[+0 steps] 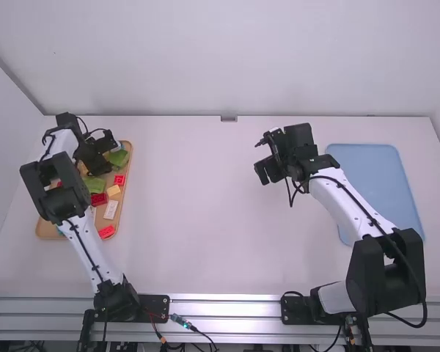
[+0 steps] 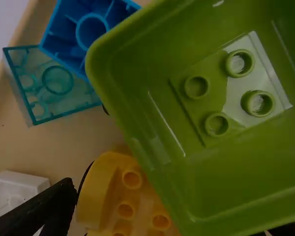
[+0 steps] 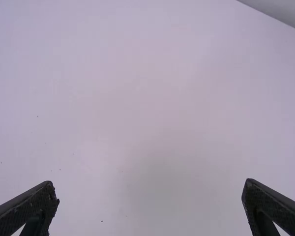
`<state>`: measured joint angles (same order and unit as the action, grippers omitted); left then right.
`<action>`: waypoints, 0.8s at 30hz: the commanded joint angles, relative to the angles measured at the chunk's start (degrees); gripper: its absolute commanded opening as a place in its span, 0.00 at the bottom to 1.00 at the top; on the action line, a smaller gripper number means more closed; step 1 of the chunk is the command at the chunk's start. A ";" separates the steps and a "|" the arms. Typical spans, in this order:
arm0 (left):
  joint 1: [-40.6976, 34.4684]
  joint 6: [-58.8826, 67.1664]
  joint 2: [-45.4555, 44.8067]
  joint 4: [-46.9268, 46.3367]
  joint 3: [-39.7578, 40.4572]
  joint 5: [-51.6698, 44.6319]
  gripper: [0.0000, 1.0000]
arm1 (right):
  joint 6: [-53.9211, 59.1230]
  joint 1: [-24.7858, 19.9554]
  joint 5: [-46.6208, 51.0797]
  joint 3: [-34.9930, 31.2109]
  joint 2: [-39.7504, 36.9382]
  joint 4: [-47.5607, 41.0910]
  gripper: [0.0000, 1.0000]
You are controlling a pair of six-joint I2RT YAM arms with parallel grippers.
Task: Assemble lego blocks to make yellow taxi
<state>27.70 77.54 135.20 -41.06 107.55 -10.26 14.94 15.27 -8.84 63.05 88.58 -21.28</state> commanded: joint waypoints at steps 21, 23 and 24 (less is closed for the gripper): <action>0.26 -0.05 0.81 -0.48 -1.07 3.50 0.65 | -0.13 0.11 -0.35 1.88 0.20 -0.70 0.99; 0.50 -0.07 0.81 -0.50 -1.07 3.46 0.62 | -0.11 0.11 -0.33 1.88 0.22 -0.70 0.99; 0.61 -0.05 0.81 -0.55 -1.07 3.50 0.59 | -0.11 0.13 -0.33 1.88 0.20 -0.68 0.99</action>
<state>27.97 77.43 135.20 -41.15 107.44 -7.49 14.98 15.27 -8.82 63.02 88.55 -21.80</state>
